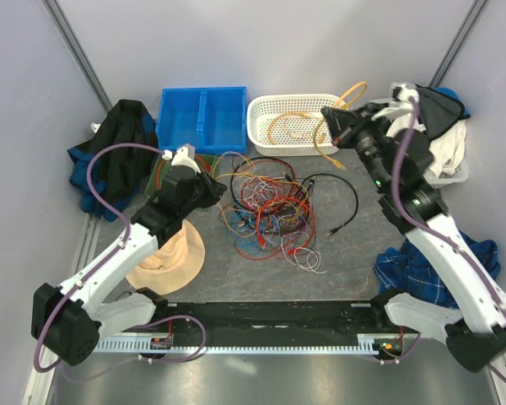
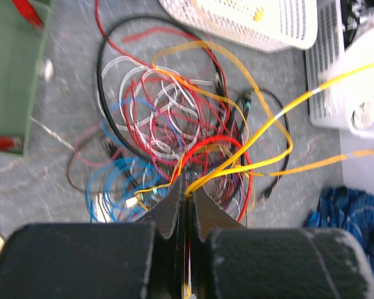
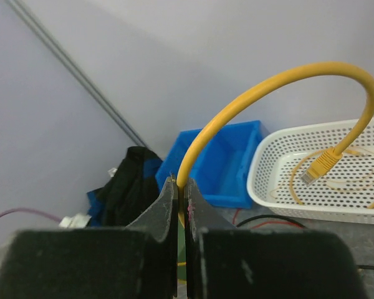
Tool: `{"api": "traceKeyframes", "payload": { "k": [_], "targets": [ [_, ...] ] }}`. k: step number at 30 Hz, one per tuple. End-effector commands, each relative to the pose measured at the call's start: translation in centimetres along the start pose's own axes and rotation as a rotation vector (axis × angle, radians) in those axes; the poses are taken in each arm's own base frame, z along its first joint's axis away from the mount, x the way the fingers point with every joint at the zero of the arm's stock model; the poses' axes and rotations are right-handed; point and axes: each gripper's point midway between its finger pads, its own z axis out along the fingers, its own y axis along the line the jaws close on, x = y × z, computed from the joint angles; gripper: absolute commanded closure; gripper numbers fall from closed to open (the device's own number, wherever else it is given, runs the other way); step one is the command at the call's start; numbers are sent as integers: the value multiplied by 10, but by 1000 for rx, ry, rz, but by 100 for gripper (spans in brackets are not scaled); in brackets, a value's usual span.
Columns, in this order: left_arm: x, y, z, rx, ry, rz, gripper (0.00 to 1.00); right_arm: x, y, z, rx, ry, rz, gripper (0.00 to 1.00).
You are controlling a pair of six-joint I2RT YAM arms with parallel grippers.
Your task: Untangle the cables
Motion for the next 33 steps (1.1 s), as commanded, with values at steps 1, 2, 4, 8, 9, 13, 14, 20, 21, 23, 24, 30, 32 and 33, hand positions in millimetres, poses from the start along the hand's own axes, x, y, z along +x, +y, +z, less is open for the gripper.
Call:
{"api": "traceKeyframes", "payload": {
  "k": [1, 2, 4, 8, 9, 13, 14, 20, 21, 23, 24, 30, 32, 33],
  "targets": [
    [9, -4, -10, 11, -33, -12, 98, 2, -30, 50, 88, -88, -51, 100],
    [11, -6, -12, 18, -36, -3, 98, 18, -49, 67, 129, -58, -61, 100],
    [17, -1, -14, 6, -25, 11, 98, 21, -59, 85, 138, -66, -69, 100],
    [19, 2, -21, 8, -25, 22, 98, 40, -92, 124, 181, -68, -82, 100],
    [17, 0, -23, 17, -32, 20, 98, 43, -96, 130, 182, -69, -79, 100],
    [14, -3, -30, 36, -44, 23, 98, 46, -106, 162, 172, -104, -84, 100],
    [14, -2, -31, 36, -46, 28, 98, 58, -117, 172, 187, -87, -92, 100],
    [6, -3, -33, 31, -73, 48, 98, 85, -152, 218, 219, -72, -111, 100],
    [4, -3, -32, 28, -76, 51, 98, 78, -149, 227, 202, -85, -110, 100],
    [5, -1, -28, 13, -72, 65, 98, 107, -170, 243, 213, -10, -124, 98],
    [4, -1, -27, 8, -73, 69, 98, 113, -173, 248, 216, 12, -132, 58],
    [0, -4, -20, -4, -73, 80, 98, 100, -165, 242, 214, -17, -130, 2],
    [-4, -8, -20, 5, -78, 80, 98, 78, -147, 230, 200, -51, -112, 2],
    [-5, -10, -20, 11, -80, 81, 98, 86, -150, 220, 213, -35, -101, 2]
  ]
}}
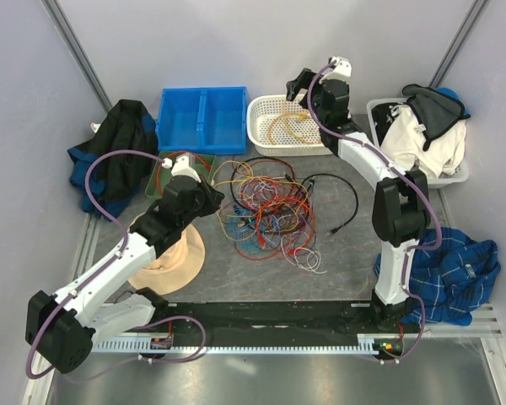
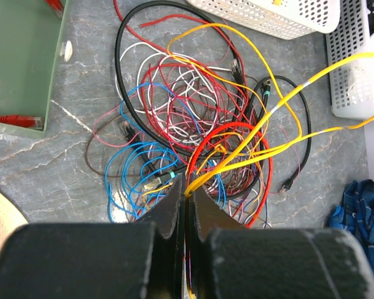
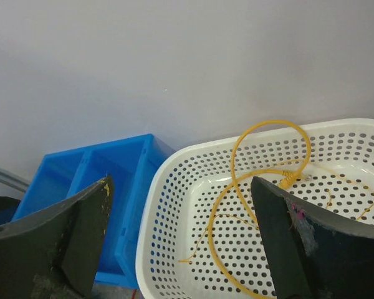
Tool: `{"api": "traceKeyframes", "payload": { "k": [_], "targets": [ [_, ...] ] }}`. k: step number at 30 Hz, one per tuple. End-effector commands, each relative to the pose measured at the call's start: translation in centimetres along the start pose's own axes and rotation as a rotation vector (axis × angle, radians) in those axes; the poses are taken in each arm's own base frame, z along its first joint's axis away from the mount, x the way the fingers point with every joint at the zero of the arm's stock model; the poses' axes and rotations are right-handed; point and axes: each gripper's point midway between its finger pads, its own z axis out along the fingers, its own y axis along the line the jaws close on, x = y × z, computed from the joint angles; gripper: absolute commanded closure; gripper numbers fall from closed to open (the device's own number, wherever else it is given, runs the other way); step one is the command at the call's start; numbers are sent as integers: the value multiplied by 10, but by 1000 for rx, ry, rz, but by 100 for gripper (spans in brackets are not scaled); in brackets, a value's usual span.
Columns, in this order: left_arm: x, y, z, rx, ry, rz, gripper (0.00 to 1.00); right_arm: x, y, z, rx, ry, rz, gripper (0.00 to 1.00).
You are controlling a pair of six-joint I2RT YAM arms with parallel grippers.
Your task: Untangle the cables
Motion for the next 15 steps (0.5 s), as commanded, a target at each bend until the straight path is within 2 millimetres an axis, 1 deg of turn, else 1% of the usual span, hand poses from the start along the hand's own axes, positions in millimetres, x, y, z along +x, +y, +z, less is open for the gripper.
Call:
{"api": "traceKeyframes", "payload": {
  "k": [1, 2, 3, 4, 5, 6, 7, 8, 9, 10, 11, 12, 13, 14, 15],
  "targets": [
    [-32, -22, -6, 48, -78, 23, 98, -89, 46, -58, -92, -172, 64, 2],
    [-33, -23, -7, 51, -80, 27, 98, -91, 55, -70, -104, -170, 73, 2],
    [-37, -26, -10, 63, -92, 30, 98, -73, 52, -81, -99, -132, 71, 2],
    [-39, -28, -11, 69, -95, 33, 98, -95, 69, -108, -152, -162, 85, 2],
    [-43, -31, -14, 77, -105, 40, 98, -89, 84, -124, -194, -143, 100, 2],
    [-45, -33, -16, 86, -110, 45, 98, -61, 80, -137, -197, -85, 100, 2],
    [-48, -35, -19, 93, -117, 51, 98, -78, 101, -168, -293, -112, 115, 2],
    [-51, -38, -21, 108, -123, 62, 98, -69, 115, -186, -352, -88, 151, 2],
    [-52, -40, -23, 120, -124, 69, 98, -44, 110, -199, -372, -53, 167, 2],
    [-53, -42, -25, 130, -125, 75, 98, -50, 122, -222, -452, -54, 191, 2],
    [-51, -45, -26, 150, -112, 88, 98, -37, 138, -242, -550, 2, 226, 2],
    [-51, -47, -26, 160, -107, 97, 98, -13, 135, -252, -571, 55, 233, 2],
    [-49, -49, -27, 171, -99, 103, 98, -15, 143, -266, -622, 53, 240, 2],
    [-44, -53, -28, 201, -75, 119, 98, -5, 156, -282, -687, 95, 234, 2],
    [-41, -55, -28, 215, -64, 128, 98, 4, 158, -288, -701, 111, 209, 2]
  ]
}}
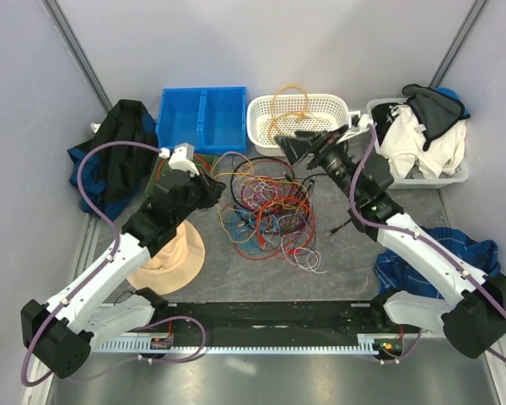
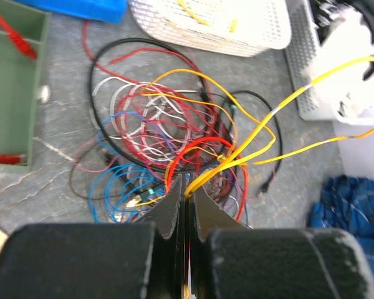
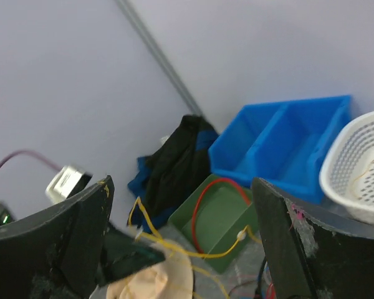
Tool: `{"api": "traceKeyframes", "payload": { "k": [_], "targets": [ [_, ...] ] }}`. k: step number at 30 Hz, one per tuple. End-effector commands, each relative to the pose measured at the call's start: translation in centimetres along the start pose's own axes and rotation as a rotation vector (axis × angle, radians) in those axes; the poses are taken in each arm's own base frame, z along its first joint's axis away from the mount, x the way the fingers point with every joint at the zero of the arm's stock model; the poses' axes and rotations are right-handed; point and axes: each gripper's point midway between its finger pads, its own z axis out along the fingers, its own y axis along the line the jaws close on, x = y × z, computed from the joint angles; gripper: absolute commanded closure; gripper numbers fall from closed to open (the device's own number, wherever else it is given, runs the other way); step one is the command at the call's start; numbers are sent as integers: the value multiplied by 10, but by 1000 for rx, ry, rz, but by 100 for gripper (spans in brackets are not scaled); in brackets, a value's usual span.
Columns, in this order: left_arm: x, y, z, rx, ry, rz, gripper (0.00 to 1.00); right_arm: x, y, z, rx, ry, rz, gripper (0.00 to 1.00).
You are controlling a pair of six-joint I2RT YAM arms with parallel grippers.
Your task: Untangle the cables
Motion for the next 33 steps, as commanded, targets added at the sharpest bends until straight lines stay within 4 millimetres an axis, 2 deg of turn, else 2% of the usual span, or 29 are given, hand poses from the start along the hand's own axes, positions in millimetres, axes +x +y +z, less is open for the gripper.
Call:
{"api": "traceKeyframes", "payload": {
  "k": [1, 2, 6, 11, 13, 16, 17, 19, 20, 23, 24, 25, 26, 27, 28, 29, 31, 32, 33],
  "targets": [
    [-10, -27, -9, 128, 3, 75, 98, 58, 34, -26, -169, 178, 46, 2],
    [-7, -29, -9, 147, 22, 78, 98, 66, 46, -30, -197, 205, 27, 2],
    [-1, -40, -11, 204, 61, 79, 98, 75, 56, -32, -186, 260, -107, 4],
    [1, -50, -14, 246, 87, 70, 98, 93, 53, -35, -176, 327, -177, 9],
    [3, -51, -14, 255, 98, 69, 98, 104, 45, -32, -151, 361, -196, 12],
    [5, -51, -14, 256, 104, 68, 98, 111, 40, -26, -132, 371, -206, 27],
    [6, -51, -15, 255, 105, 69, 98, 111, 39, -25, -127, 365, -207, 43],
    [5, -51, -17, 259, 102, 72, 98, 107, 41, -21, -127, 341, -202, 59],
    [7, -50, -17, 257, 106, 72, 98, 102, 42, -20, -126, 326, -197, 74],
    [9, -46, -16, 238, 114, 72, 98, 78, 48, -16, -101, 250, -176, 100],
    [10, -43, -15, 223, 116, 70, 98, 66, 50, -17, -87, 221, -172, 100],
    [7, -39, -14, 190, 105, 61, 92, 57, 52, -17, -74, 202, -171, 100],
    [7, -36, -12, 166, 109, 57, 77, 38, 59, -16, -71, 161, -172, 100],
    [10, -30, -12, 137, 124, 55, 73, 24, 61, -20, -53, 143, -177, 100],
    [6, -28, -11, 119, 112, 59, 71, 12, 66, -21, -51, 123, -181, 100],
    [6, -27, -11, 112, 114, 62, 71, -11, 76, -21, -53, 78, -183, 100],
    [4, -26, -11, 104, 104, 60, 70, -36, 80, -28, -21, 44, -204, 100],
    [2, -22, -10, 81, 89, 60, 68, -59, 91, -29, -26, 4, -206, 100],
    [-2, -22, -12, 79, 76, 55, 66, -68, 91, -32, -4, -2, -217, 100]
  ]
}}
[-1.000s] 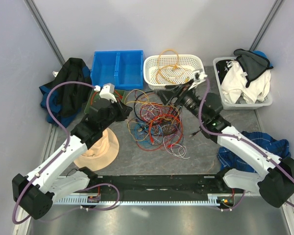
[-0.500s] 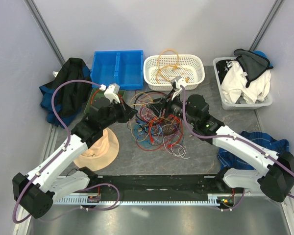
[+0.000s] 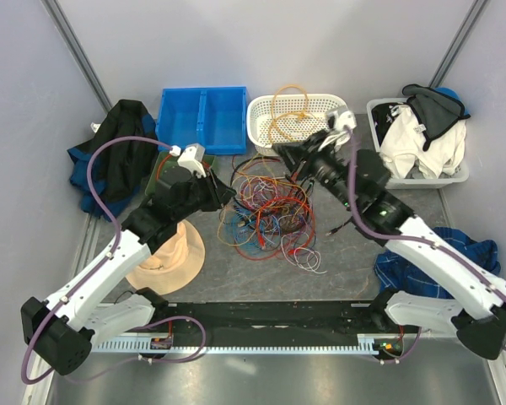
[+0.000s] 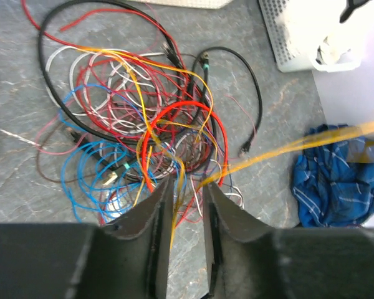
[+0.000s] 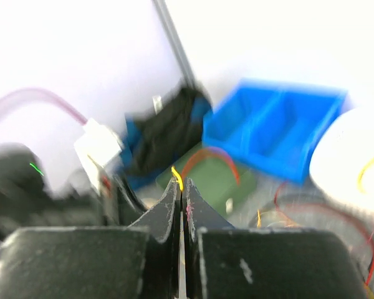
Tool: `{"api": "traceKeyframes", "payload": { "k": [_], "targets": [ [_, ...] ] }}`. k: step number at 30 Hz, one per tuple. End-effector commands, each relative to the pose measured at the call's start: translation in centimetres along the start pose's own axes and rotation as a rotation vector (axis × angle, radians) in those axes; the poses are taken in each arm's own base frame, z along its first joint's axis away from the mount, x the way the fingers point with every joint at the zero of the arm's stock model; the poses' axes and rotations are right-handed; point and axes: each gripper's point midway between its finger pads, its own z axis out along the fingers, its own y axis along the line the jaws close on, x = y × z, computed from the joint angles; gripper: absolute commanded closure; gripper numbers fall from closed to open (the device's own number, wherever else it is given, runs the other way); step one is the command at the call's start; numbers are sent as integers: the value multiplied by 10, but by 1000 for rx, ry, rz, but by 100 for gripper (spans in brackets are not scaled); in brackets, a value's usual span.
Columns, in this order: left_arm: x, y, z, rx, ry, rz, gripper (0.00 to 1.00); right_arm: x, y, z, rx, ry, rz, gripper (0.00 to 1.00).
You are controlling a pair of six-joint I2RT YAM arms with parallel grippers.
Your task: Untangle the cables
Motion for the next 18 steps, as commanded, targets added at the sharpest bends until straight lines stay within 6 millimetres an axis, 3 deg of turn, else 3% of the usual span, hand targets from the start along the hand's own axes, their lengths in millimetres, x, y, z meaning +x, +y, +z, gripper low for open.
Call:
{"api": "traceKeyframes", "payload": {
  "k": [1, 2, 4, 5, 7, 8, 11, 15, 16, 17, 18],
  "targets": [
    [-23, 2, -8, -53, -78, 12, 63, -104, 15, -32, 57, -204, -41, 100],
    [-24, 3, -8, -60, -83, 11, 53, -127, 21, -38, 55, -246, -49, 100],
    [-28, 7, -10, -87, -102, -4, 40, -136, 15, -41, 108, -236, -70, 100],
    [-30, 8, -11, -92, -110, -7, 32, -155, 20, -46, 109, -267, -73, 100],
    [-33, 10, -13, -109, -127, -14, 24, -160, 18, -45, 133, -257, -79, 100],
    [-34, 11, -13, -114, -130, -14, 1, -173, 23, -49, 125, -281, -79, 100],
    [-38, 9, -13, -98, -159, -11, 0, -184, 28, -50, 122, -282, -77, 100],
    [-42, -4, -11, 11, -229, -12, 0, -187, 16, -45, 194, -282, -85, 100],
    [-32, -1, -7, 28, -221, -13, 1, -186, 12, -44, 217, -282, -90, 100],
    [-36, -7, -11, 67, -255, -15, 0, -191, 7, -45, 249, -298, -88, 100],
    [-52, -21, -15, 145, -342, -9, 0, -190, 7, -41, 251, -292, -89, 100]
  ]
}}
